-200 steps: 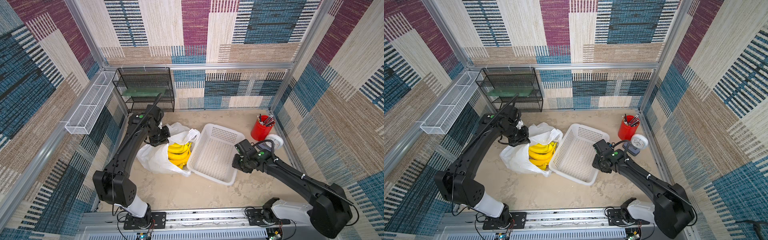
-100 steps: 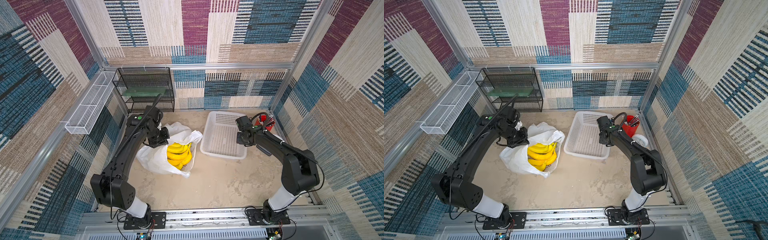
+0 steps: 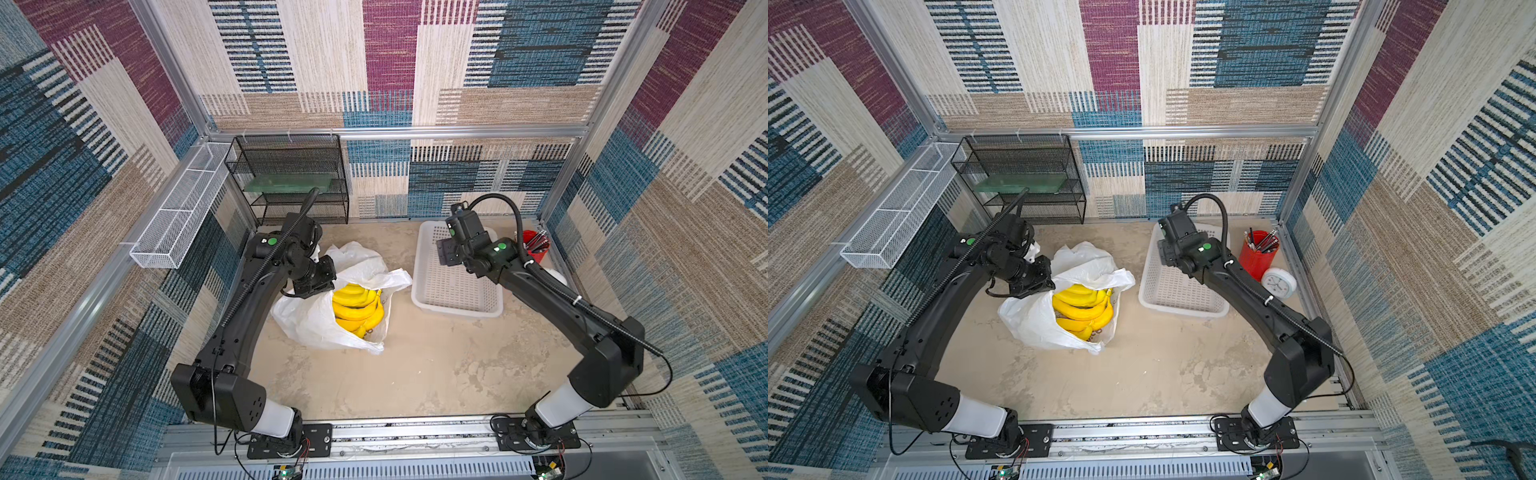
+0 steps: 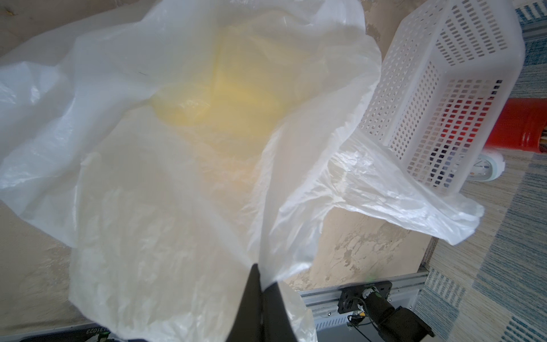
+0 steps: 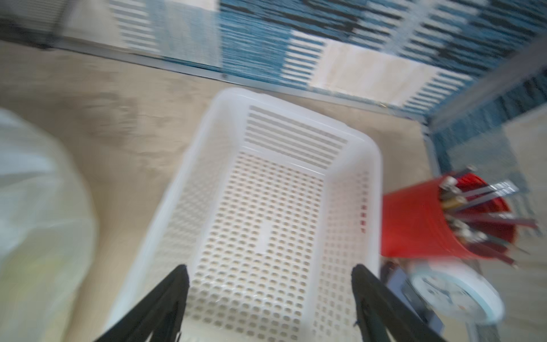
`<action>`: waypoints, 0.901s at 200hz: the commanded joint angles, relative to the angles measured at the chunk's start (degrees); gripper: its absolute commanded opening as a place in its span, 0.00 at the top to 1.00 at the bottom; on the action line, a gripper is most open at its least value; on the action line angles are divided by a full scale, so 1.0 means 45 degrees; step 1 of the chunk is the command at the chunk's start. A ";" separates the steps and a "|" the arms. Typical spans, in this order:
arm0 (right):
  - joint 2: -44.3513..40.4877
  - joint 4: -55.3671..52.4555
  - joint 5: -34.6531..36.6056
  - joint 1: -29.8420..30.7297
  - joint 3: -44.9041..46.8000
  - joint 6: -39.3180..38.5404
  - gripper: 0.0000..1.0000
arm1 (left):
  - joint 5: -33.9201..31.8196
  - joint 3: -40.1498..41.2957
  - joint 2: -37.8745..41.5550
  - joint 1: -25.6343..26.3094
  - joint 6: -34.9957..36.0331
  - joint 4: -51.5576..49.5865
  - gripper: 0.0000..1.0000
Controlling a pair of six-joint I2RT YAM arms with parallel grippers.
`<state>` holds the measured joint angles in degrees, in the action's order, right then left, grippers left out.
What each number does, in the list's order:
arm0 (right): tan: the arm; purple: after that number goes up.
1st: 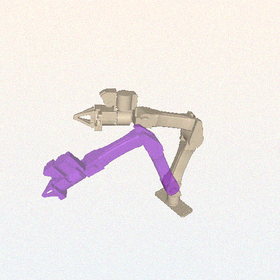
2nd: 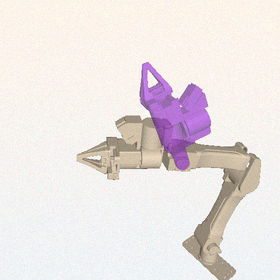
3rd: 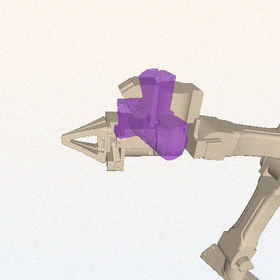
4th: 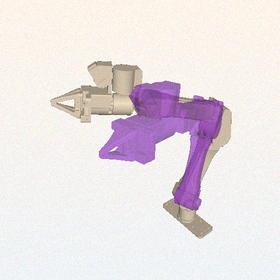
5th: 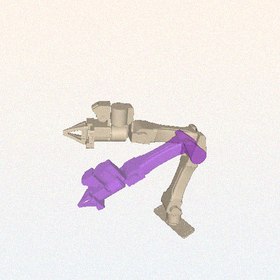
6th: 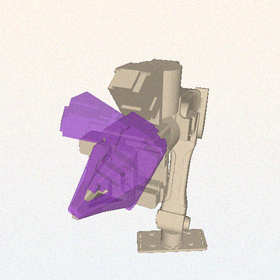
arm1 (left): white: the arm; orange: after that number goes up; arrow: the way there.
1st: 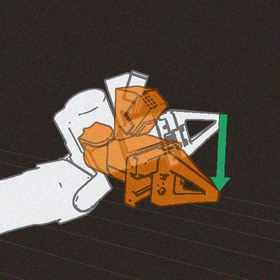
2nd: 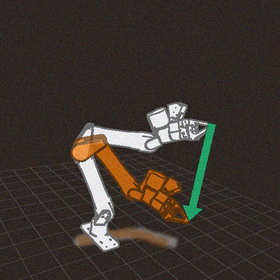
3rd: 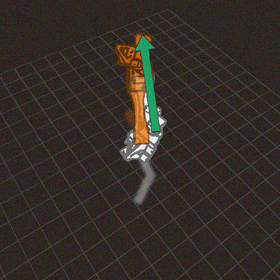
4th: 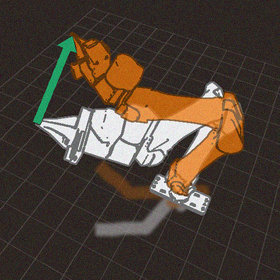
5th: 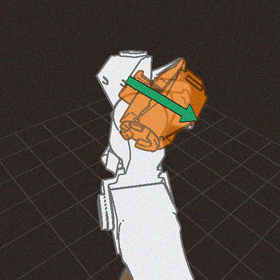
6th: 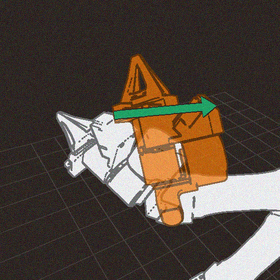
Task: Place the banana into a plastic bag & tie a knot
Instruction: Adjust the plastic bag at the center of the board.
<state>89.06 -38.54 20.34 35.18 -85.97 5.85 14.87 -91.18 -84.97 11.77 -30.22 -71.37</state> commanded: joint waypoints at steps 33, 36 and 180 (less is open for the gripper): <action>-0.0422 0.1744 -0.6056 0.1870 0.1154 -0.1461 0.09 | -0.0063 -0.0077 -0.0223 0.0003 0.0539 -0.0068 0.32; -0.0316 0.1573 -0.5903 0.1855 0.1114 -0.1276 0.10 | -0.0080 -0.0113 -0.0240 0.0016 0.0540 -0.0059 0.32; 0.0299 0.0792 -0.7958 -0.0549 0.1612 0.0663 0.23 | 0.0048 0.1442 0.3579 0.3263 0.0641 -0.1112 0.15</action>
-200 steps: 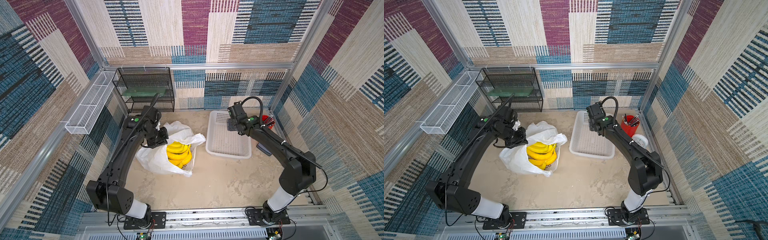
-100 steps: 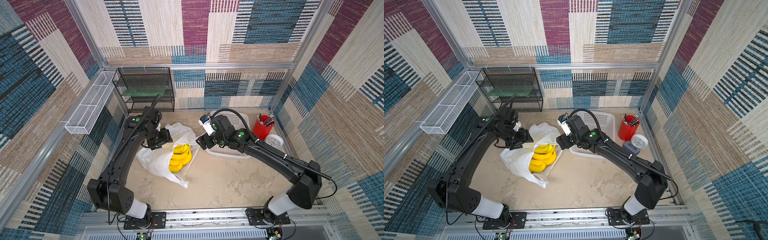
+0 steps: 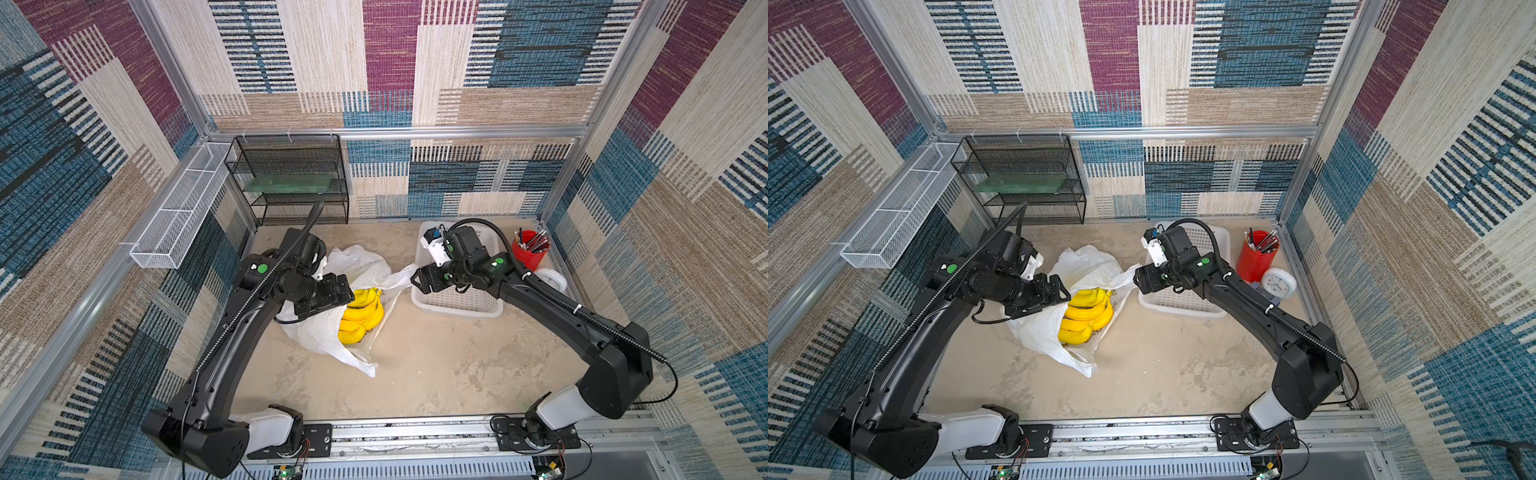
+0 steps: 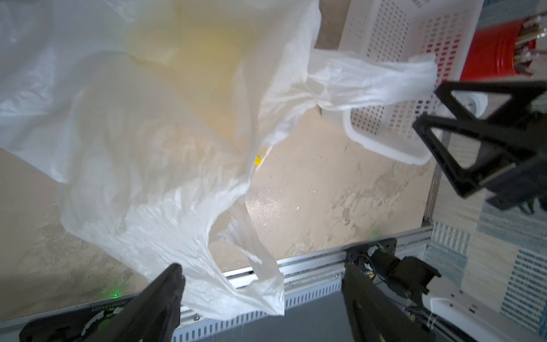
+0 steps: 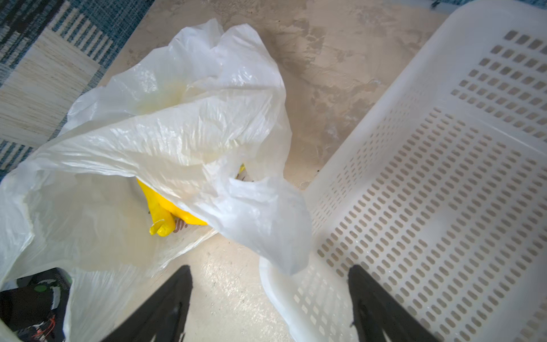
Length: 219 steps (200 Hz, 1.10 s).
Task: Place the banana into a plastic bag & tie a knot
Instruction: Adjust the plastic bag at the center of the board.
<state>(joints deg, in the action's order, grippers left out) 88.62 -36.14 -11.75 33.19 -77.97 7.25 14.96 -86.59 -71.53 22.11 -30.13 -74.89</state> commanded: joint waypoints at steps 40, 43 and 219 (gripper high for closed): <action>0.1254 0.0346 -0.0959 -0.0343 -0.0977 0.0819 0.51 | 0.0747 0.2042 0.1606 0.3355 -0.0537 -0.0440 0.16; 0.1307 0.0296 -0.0943 -0.0366 -0.1040 0.0854 0.56 | 0.0739 0.2179 0.1687 0.3538 -0.0683 -0.0463 0.16; 0.1792 -0.1239 -0.1608 -0.0845 -0.1891 0.3063 1.00 | -1.1382 0.3700 -0.2569 1.4001 -0.4037 -0.1181 0.21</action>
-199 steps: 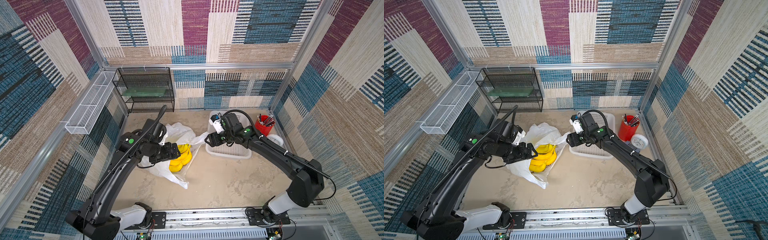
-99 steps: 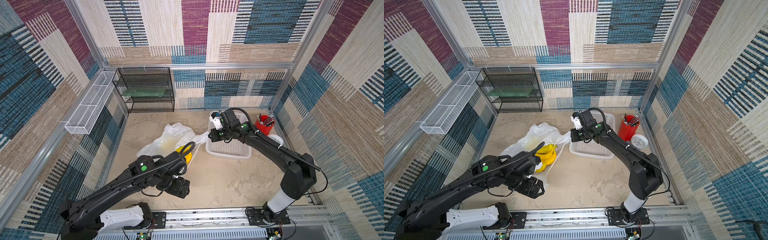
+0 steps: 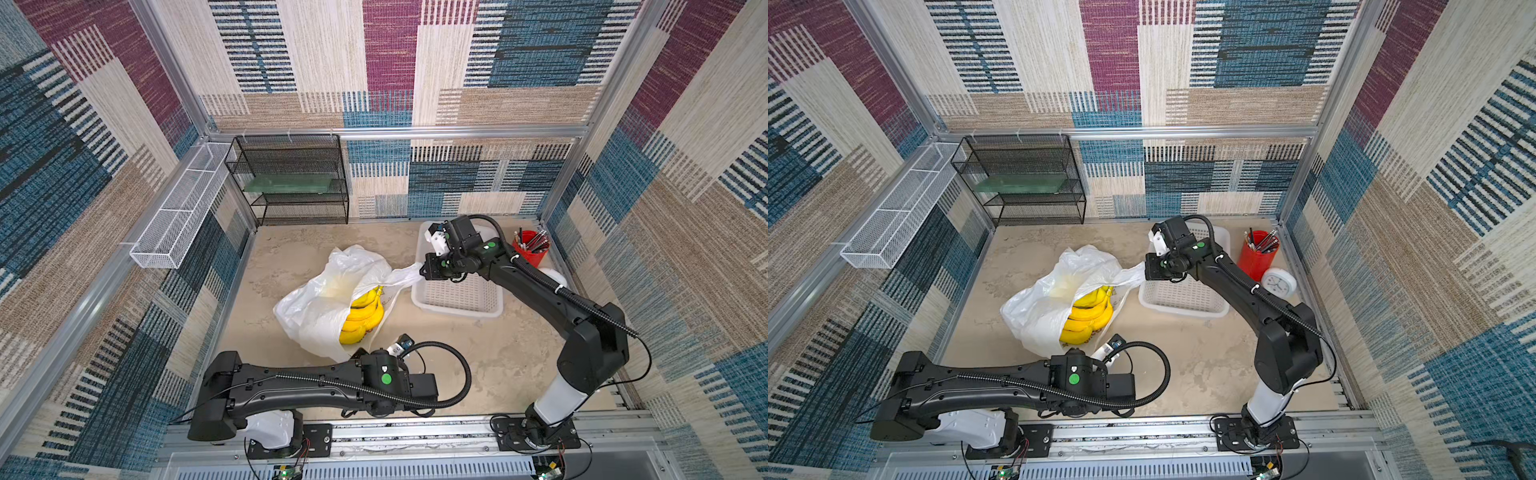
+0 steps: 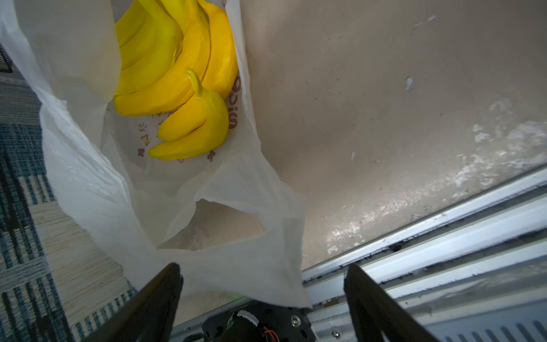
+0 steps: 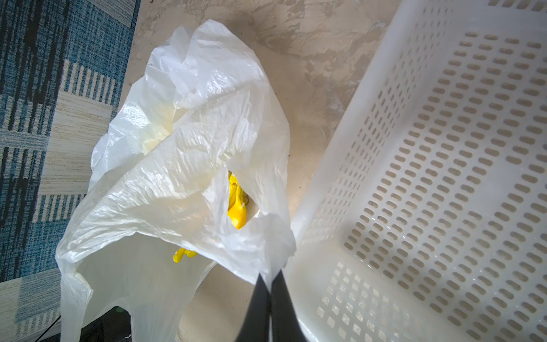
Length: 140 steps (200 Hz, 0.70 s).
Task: Place the banana into a plastic bag & tie a knot
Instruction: Adjust the plastic bag at the center of the board.
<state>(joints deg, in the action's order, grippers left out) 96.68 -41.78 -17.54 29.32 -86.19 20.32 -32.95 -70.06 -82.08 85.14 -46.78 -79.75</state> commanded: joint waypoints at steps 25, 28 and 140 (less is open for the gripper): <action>0.0002 0.0041 -0.0321 -0.0009 -0.0026 0.0212 1.00 | -0.0087 0.0045 -0.0833 0.0005 -0.0068 0.0240 0.29; 0.0029 0.0045 -0.0331 -0.0007 -0.0026 0.0214 1.00 | 0.0019 0.0121 -0.0835 0.0020 -0.0086 0.0304 0.30; -0.1313 0.0085 0.0760 0.0058 -0.0180 0.0741 1.00 | -0.0509 -0.1365 0.2407 -0.2137 -0.1849 -0.1622 1.00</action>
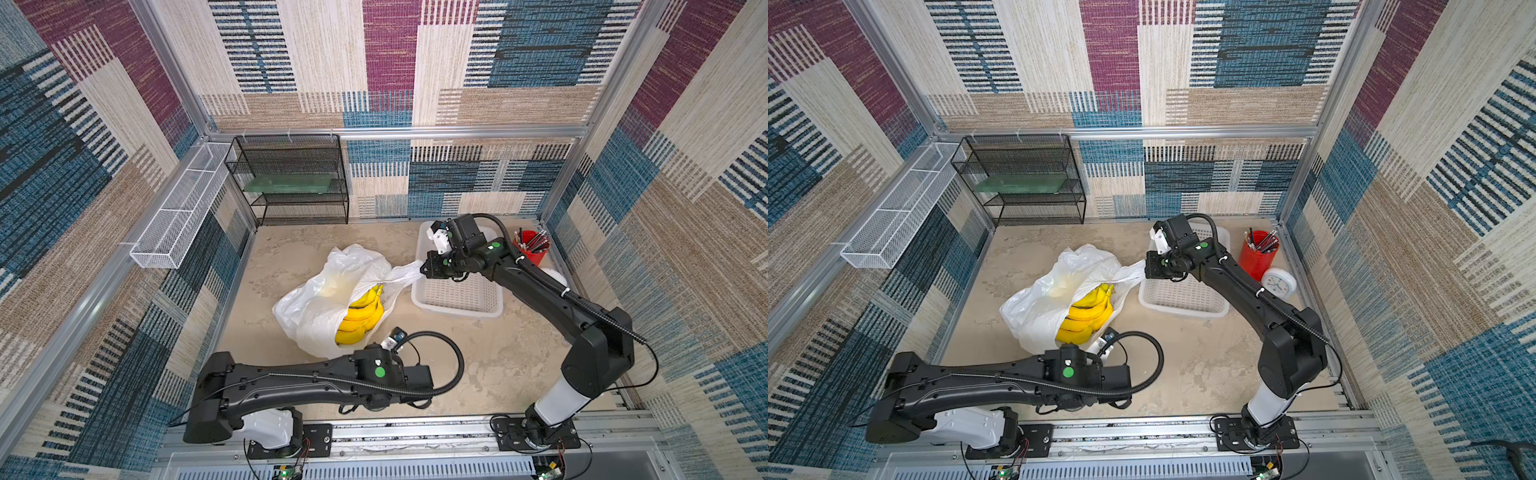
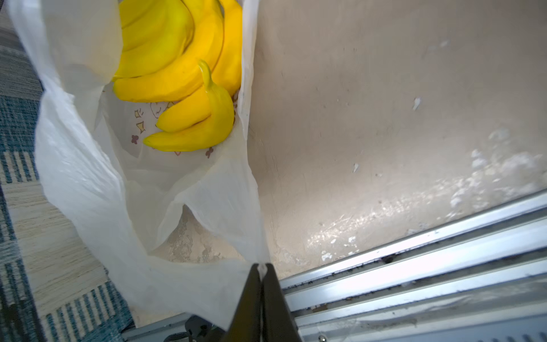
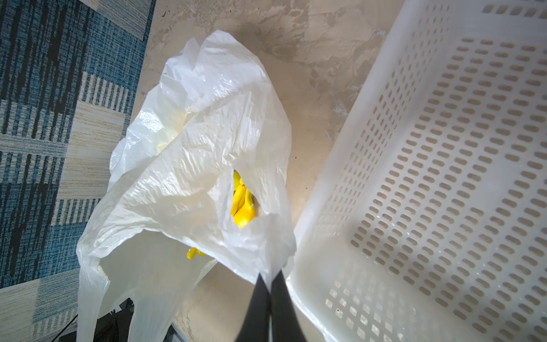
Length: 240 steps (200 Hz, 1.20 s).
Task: Place the banana into a plastic bag & tie a knot
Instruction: Adjust the plastic bag at the center of the board.
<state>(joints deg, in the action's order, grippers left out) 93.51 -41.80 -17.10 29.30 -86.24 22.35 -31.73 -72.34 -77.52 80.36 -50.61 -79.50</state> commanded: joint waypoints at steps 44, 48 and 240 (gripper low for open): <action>-0.2026 -0.0747 0.2861 0.0968 -0.0236 0.0984 1.00 | -0.0064 -0.3488 0.3383 -0.5292 0.1140 -0.1727 1.00; -0.2200 -0.0831 0.3064 0.1026 -0.0231 0.1084 1.00 | 0.0054 -0.3818 0.3336 -0.5578 0.1428 -0.1722 1.00; -0.6183 -0.4836 0.6144 0.4027 -0.1574 0.2794 1.00 | 0.4406 -1.3038 -0.0481 -1.0963 0.5290 -0.2913 1.00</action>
<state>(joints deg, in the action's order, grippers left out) 66.67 -62.92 8.03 48.47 -95.02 33.87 -19.49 -133.56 -79.44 31.14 -30.26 -92.60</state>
